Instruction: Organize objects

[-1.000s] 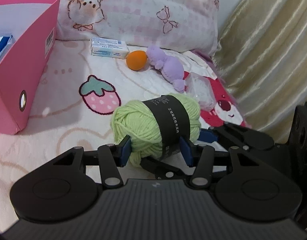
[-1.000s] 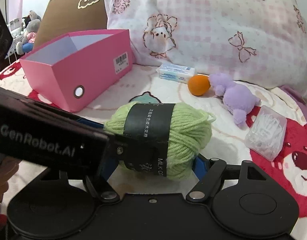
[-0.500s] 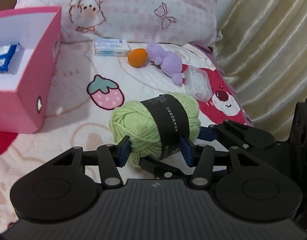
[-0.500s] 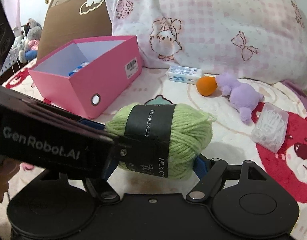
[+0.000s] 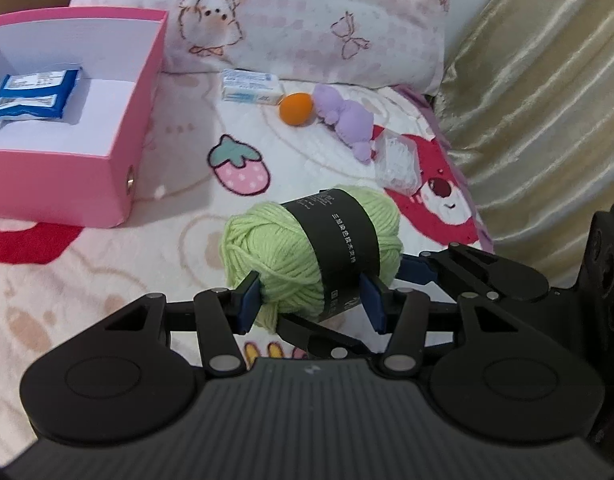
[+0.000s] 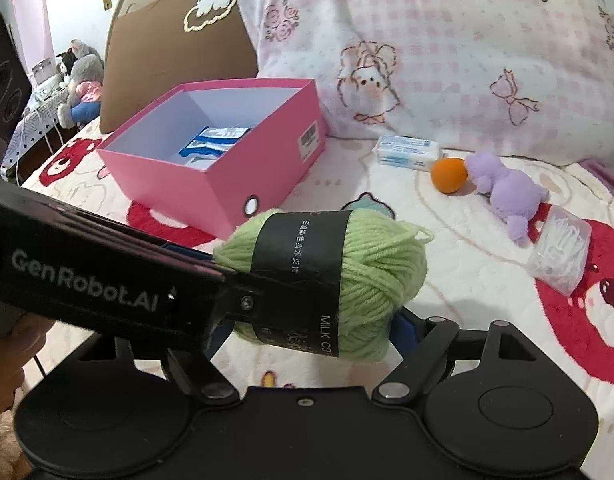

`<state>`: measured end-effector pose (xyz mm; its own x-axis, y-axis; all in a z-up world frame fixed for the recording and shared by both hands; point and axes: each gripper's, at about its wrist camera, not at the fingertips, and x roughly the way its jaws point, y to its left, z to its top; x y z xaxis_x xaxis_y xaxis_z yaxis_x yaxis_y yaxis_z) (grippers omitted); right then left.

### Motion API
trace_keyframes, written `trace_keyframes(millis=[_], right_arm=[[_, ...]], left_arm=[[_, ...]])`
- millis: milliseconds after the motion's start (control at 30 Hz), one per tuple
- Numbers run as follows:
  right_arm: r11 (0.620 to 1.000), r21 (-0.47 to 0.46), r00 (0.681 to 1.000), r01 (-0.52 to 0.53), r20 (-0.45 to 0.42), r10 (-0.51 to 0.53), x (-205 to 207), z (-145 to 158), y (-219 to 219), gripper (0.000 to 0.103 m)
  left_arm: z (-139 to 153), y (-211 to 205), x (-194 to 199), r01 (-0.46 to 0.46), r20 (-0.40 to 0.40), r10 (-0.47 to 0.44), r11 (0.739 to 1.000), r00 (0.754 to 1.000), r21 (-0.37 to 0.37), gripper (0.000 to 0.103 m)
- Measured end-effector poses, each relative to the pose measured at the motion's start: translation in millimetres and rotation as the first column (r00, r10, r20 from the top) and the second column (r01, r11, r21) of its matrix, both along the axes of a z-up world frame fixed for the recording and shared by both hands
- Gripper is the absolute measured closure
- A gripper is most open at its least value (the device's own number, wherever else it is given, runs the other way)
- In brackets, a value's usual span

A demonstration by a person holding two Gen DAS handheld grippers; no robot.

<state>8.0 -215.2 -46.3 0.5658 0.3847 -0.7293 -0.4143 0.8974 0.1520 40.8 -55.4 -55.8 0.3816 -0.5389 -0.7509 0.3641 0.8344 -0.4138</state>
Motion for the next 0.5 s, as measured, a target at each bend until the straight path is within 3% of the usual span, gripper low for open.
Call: trace_keyframes(millis=[233, 500], right_arm=[[1.000, -0.008, 0.999, -0.007, -0.045, 0.006, -4, 19, 16, 0.017], [0.996, -0.076, 0.999, -0.040, -0.033, 0.037, -13, 50, 31, 0.016]], left_arm=[[18, 15, -6, -0.020, -0.022, 0.020, 1.000, 1.000, -0.002, 0.053], [42, 28, -11, 0.010, -0.047, -0.011, 1.000, 0.999, -0.019, 0.052]])
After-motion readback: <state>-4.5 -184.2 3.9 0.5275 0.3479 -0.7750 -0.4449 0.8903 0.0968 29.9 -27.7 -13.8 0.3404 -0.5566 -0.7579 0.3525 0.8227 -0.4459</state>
